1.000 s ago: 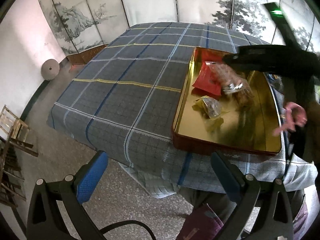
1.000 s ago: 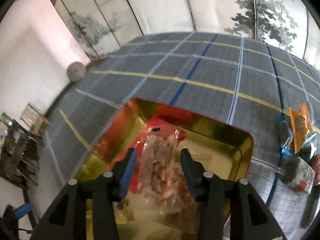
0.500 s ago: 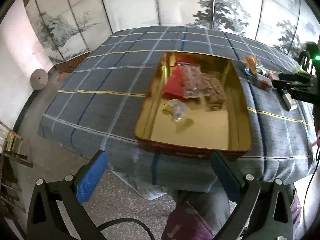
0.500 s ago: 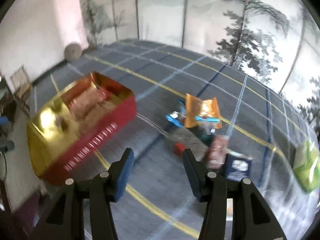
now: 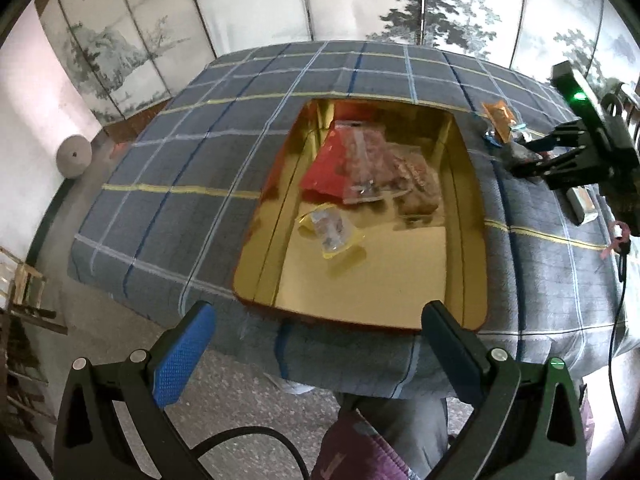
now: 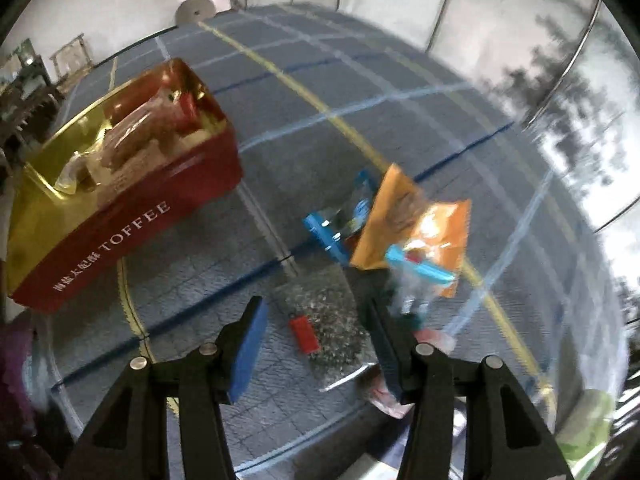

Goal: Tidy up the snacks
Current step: 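Grasp the grey speckled cracker block with the right gripper and lift it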

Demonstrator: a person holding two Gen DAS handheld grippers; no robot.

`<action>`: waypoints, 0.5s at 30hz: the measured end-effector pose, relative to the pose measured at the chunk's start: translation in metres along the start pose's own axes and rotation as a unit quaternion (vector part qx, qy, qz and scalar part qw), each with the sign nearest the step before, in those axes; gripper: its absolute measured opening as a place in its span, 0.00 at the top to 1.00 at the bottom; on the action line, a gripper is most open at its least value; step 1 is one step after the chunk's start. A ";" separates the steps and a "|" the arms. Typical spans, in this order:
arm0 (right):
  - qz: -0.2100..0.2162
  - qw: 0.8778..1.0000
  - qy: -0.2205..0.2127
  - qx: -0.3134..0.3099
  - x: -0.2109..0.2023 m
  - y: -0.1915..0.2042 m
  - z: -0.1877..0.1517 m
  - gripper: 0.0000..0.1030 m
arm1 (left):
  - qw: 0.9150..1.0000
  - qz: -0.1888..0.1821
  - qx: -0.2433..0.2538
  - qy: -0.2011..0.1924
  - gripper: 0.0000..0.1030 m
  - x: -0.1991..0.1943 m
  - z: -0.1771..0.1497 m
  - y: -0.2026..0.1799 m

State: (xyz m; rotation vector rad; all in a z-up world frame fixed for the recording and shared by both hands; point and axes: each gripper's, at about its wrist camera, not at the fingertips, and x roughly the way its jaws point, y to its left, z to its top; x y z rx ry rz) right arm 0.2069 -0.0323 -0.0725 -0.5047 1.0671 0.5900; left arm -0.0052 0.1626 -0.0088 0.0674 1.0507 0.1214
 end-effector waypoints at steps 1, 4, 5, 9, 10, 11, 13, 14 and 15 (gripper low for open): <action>0.006 1.000 0.010 0.002 0.006 -0.001 0.001 0.49 | 1.000 0.003 0.004 0.001 0.01 0.000 0.001 -0.004; 0.029 0.999 0.008 0.038 0.010 0.001 -0.003 0.66 | 1.000 0.005 0.011 0.006 0.01 -0.001 0.006 -0.015; 0.033 0.999 0.002 0.040 0.007 0.009 -0.008 0.66 | 1.000 0.000 0.012 0.004 0.01 -0.004 0.007 -0.019; 0.050 0.990 -0.083 0.104 -0.043 0.028 -0.065 0.66 | 0.999 -0.016 0.032 -0.009 0.01 -0.014 0.007 -0.039; 0.046 0.984 -0.107 0.134 -0.058 0.021 -0.085 0.66 | 0.999 -0.022 0.045 -0.008 0.01 -0.015 0.008 -0.048; 0.037 0.978 -0.123 0.166 -0.070 0.011 -0.105 0.66 | 0.998 -0.031 0.055 -0.006 0.01 -0.016 0.009 -0.056; -0.001 0.960 -0.144 0.239 -0.093 -0.019 -0.157 0.66 | 0.996 -0.057 0.075 -0.001 0.01 -0.020 0.012 -0.076; -0.030 0.953 -0.144 0.266 -0.102 -0.034 -0.182 0.66 | 0.994 -0.069 0.083 -0.002 0.01 -0.022 0.015 -0.086; -0.051 0.946 -0.137 0.288 -0.108 -0.049 -0.202 0.66 | 0.992 -0.080 0.092 -0.007 0.01 -0.026 0.017 -0.096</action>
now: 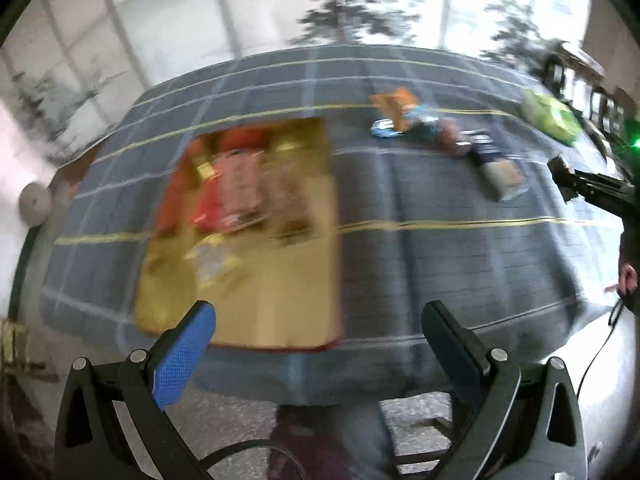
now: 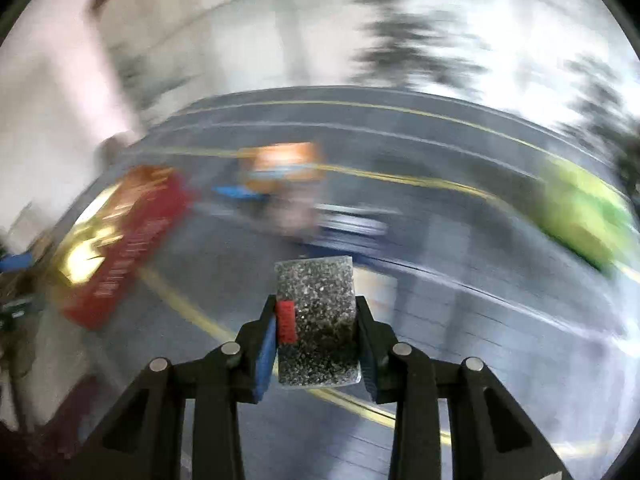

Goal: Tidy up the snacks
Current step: 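Grasp the grey speckled cracker block with the right gripper and lift it, then grasp the pink-patterned candy with the left gripper while the right gripper holds the grey block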

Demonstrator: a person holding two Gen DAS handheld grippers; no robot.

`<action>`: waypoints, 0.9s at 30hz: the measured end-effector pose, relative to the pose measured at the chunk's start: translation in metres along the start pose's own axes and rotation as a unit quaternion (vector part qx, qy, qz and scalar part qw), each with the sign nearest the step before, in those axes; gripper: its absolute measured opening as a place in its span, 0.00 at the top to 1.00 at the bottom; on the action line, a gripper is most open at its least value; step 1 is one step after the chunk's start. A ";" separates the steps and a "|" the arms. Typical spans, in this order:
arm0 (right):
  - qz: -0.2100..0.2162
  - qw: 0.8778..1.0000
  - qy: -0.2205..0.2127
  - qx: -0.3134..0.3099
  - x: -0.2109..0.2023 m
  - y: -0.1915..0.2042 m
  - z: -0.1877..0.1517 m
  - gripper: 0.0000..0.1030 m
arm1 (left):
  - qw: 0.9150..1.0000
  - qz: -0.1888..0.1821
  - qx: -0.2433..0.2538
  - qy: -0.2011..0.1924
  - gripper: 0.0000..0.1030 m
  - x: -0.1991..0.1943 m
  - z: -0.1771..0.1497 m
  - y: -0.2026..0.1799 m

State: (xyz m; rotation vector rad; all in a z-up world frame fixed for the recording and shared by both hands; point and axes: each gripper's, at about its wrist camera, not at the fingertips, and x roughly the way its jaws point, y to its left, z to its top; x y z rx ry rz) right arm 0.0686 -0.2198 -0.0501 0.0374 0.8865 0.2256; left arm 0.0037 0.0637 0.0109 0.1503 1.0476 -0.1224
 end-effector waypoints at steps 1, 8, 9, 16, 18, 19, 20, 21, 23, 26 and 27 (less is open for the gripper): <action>-0.030 0.999 0.004 0.019 -0.008 -0.025 -0.006 0.66 | 1.000 -0.012 0.010 -0.005 0.01 -0.001 0.005 -0.009; -0.155 0.984 0.019 0.081 -0.023 -0.135 -0.035 0.66 | 0.993 -0.111 0.046 0.023 0.01 0.022 0.048 -0.069; -0.159 0.983 0.017 0.087 -0.022 -0.141 -0.038 0.66 | 0.993 -0.107 0.052 0.024 0.01 0.025 0.054 -0.074; -0.161 0.981 -0.011 0.111 -0.004 -0.159 -0.044 0.66 | 0.994 -0.085 0.046 0.052 0.01 0.066 0.124 -0.100; -0.159 0.981 -0.017 0.112 -0.003 -0.159 -0.042 0.66 | 0.994 -0.075 0.034 0.064 0.04 0.086 0.144 -0.104; -0.155 0.981 -0.019 0.113 -0.001 -0.163 -0.041 0.66 | 0.994 -0.071 0.027 0.073 0.14 0.094 0.150 -0.104; -0.152 0.981 -0.020 0.116 0.000 -0.165 -0.040 0.66 | 0.994 -0.064 0.020 0.085 0.20 0.106 0.156 -0.105; -0.148 0.981 -0.022 0.121 -0.001 -0.167 -0.041 0.66 | 0.993 -0.058 0.018 0.099 0.30 0.117 0.162 -0.107; -0.143 0.982 -0.023 0.123 0.000 -0.166 -0.041 0.66 | 0.990 -0.053 0.012 0.127 0.38 0.138 0.170 -0.112; -0.135 0.982 -0.026 0.126 0.000 -0.168 -0.041 0.66 | 0.988 -0.048 0.006 0.144 0.38 0.155 0.175 -0.117; -0.133 0.983 -0.026 0.128 0.000 -0.169 -0.041 0.66 | 0.989 -0.047 0.004 0.143 0.38 0.157 0.177 -0.117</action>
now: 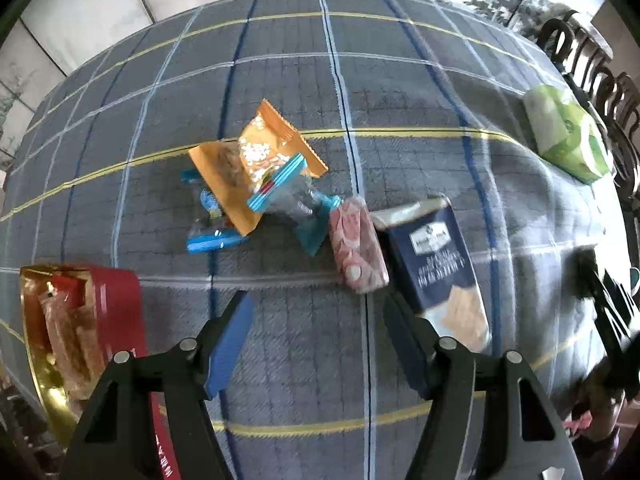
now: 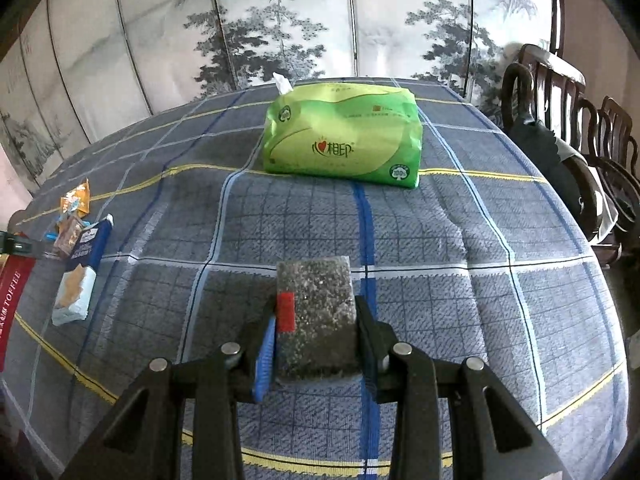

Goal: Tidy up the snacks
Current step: 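Grasp the pink-patterned candy with the left gripper while the right gripper holds the grey block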

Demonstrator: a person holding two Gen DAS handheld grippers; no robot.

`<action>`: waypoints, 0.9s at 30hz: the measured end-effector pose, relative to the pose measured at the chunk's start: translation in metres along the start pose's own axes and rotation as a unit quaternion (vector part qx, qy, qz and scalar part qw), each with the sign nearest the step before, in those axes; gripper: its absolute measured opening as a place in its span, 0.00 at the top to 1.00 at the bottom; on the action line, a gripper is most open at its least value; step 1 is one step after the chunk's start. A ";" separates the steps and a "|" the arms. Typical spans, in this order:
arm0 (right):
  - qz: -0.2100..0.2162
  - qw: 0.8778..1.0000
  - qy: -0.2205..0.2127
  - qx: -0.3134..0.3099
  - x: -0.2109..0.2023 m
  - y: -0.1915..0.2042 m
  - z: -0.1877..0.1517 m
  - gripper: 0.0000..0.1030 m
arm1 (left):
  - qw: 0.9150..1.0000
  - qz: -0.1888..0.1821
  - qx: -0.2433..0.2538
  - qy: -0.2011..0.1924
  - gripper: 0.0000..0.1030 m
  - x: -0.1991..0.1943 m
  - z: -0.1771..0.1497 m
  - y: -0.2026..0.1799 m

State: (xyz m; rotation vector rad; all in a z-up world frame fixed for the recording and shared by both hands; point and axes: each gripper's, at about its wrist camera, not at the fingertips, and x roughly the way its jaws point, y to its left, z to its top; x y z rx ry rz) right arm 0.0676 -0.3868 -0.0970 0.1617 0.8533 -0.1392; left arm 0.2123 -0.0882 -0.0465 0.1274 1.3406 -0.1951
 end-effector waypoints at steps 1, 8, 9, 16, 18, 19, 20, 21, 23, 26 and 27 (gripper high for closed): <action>0.003 1.000 0.000 0.002 0.000 -0.001 0.000 0.66 | 1.000 0.002 -0.003 -0.003 0.38 0.002 0.003 0.000; 0.017 1.000 -0.002 0.012 0.000 -0.003 0.000 0.66 | 1.000 -0.004 -0.023 -0.016 0.45 0.009 0.016 0.000; 0.018 1.000 -0.002 0.012 0.000 -0.003 0.000 0.66 | 0.999 -0.012 -0.028 -0.015 0.55 0.010 0.018 0.000; 0.017 1.000 -0.002 0.010 0.000 -0.004 -0.001 0.66 | 0.995 -0.065 -0.070 0.024 0.50 0.017 0.016 0.010; 0.016 1.000 -0.002 0.009 0.000 -0.004 -0.001 0.65 | 0.995 -0.069 -0.074 0.003 0.44 0.006 0.018 0.012; 0.016 1.000 -0.002 0.008 0.000 -0.004 -0.001 0.65 | 0.994 -0.074 -0.075 -0.007 0.39 -0.001 0.021 0.012; 0.015 1.000 -0.002 0.008 0.000 -0.004 -0.001 0.65 | 0.994 -0.073 -0.076 -0.014 0.36 -0.007 0.023 0.013; 0.013 1.000 -0.002 0.006 0.000 -0.003 -0.001 0.65 | 0.994 -0.070 -0.076 -0.020 0.33 -0.011 0.026 0.012; 0.011 1.000 -0.001 0.003 0.001 -0.003 -0.001 0.65 | 0.995 -0.063 -0.075 -0.027 0.34 -0.015 0.032 0.012; 0.010 1.000 -0.001 0.002 0.001 -0.001 -0.001 0.64 | 0.995 -0.061 -0.072 -0.018 0.43 -0.010 0.037 0.009; 0.010 1.000 -0.001 0.003 0.001 -0.001 -0.001 0.64 | 0.995 -0.063 -0.070 -0.012 0.52 -0.006 0.039 0.008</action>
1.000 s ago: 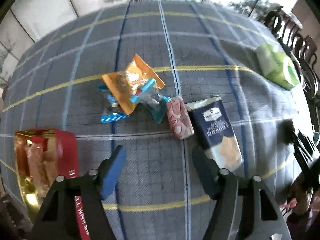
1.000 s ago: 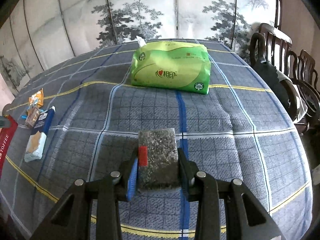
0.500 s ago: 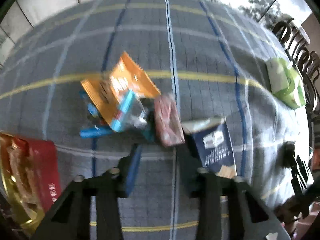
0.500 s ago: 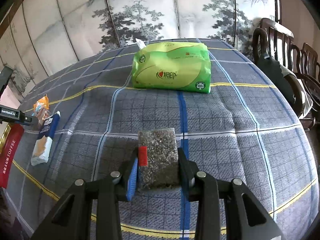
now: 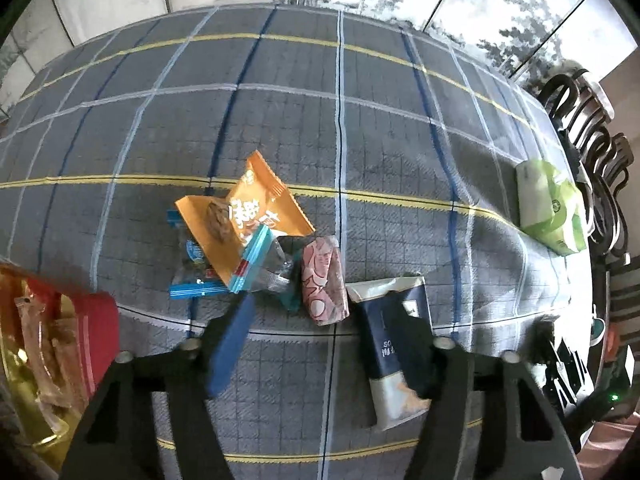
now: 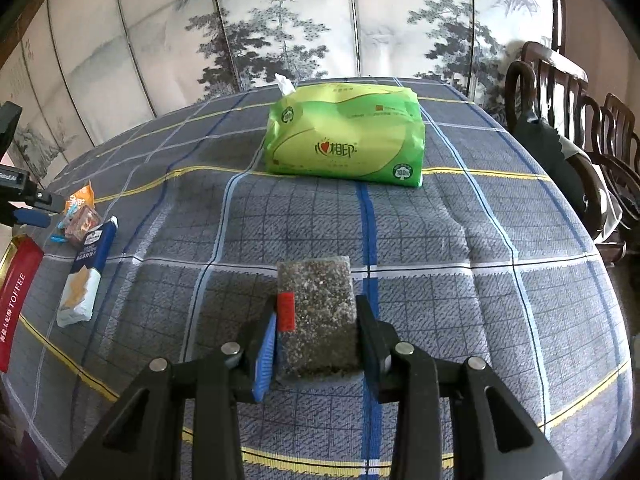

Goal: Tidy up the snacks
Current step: 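Grasp the pink-patterned candy with the left gripper while the right gripper holds the grey block, then carry the pink candy over the gold tin and release it with the left gripper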

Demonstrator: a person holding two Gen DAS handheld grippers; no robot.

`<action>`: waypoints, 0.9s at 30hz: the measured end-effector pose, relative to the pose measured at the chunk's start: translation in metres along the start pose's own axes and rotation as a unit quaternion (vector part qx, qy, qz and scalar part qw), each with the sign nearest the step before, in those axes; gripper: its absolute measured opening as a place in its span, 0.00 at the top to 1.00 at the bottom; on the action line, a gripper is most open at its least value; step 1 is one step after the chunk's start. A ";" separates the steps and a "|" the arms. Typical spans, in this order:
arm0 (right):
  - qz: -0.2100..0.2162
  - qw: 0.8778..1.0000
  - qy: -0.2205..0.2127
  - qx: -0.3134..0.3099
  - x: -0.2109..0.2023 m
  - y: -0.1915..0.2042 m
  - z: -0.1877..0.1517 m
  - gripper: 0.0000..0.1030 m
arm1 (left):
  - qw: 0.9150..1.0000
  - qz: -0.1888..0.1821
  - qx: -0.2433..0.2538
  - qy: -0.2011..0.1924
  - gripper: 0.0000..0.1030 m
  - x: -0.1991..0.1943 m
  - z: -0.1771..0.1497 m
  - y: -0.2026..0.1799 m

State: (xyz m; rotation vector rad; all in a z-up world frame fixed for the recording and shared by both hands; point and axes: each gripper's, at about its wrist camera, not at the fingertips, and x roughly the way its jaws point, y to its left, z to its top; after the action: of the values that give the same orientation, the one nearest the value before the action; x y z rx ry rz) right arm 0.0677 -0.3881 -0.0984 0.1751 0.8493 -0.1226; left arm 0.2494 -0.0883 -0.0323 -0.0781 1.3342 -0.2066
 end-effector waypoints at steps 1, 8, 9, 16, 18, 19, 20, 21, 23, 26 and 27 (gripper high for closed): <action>0.001 1.000 0.000 0.000 0.000 0.000 0.000 0.64 | 1.000 -0.003 0.001 0.006 0.61 0.005 0.001 0.002; 0.006 1.000 -0.001 0.004 0.000 0.000 0.000 0.64 | 0.999 -0.032 -0.010 0.036 0.74 0.027 0.005 0.008; 0.007 1.000 -0.001 0.005 0.000 0.000 0.000 0.64 | 0.999 -0.029 -0.010 0.035 0.74 0.027 0.006 0.009; 0.004 1.000 -0.001 0.002 0.000 0.000 0.000 0.64 | 0.999 -0.030 -0.013 0.042 0.80 0.038 0.011 0.010; 0.005 1.000 -0.001 0.003 0.000 0.000 0.000 0.64 | 0.999 -0.024 -0.011 0.034 0.81 0.039 0.010 0.010; 0.004 1.000 -0.001 0.002 0.000 0.001 0.000 0.64 | 0.999 -0.016 -0.010 0.028 0.82 0.038 0.009 0.009; 0.002 1.000 0.000 0.001 0.000 0.001 0.000 0.64 | 1.000 -0.006 -0.010 0.025 0.82 0.037 0.005 0.009; 0.000 1.000 0.000 -0.001 0.001 0.002 0.000 0.64 | 1.000 -0.006 -0.012 0.025 0.82 0.036 0.001 0.008; -0.002 1.000 0.000 -0.003 0.001 0.003 0.000 0.64 | 1.000 -0.012 -0.007 0.013 0.82 0.025 -0.018 0.008; 0.000 1.000 -0.001 0.003 0.001 0.002 0.000 0.66 | 1.000 -0.001 0.015 -0.024 0.82 -0.004 -0.052 0.009; 0.001 1.000 -0.001 0.004 0.001 0.002 0.000 0.66 | 0.999 -0.011 0.017 -0.031 0.82 -0.014 -0.067 0.012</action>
State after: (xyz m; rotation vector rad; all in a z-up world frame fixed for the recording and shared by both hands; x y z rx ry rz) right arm 0.0685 -0.3857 -0.0987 0.1843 0.8467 -0.1246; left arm 0.1828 -0.0692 -0.0363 -0.0705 1.2684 -0.2442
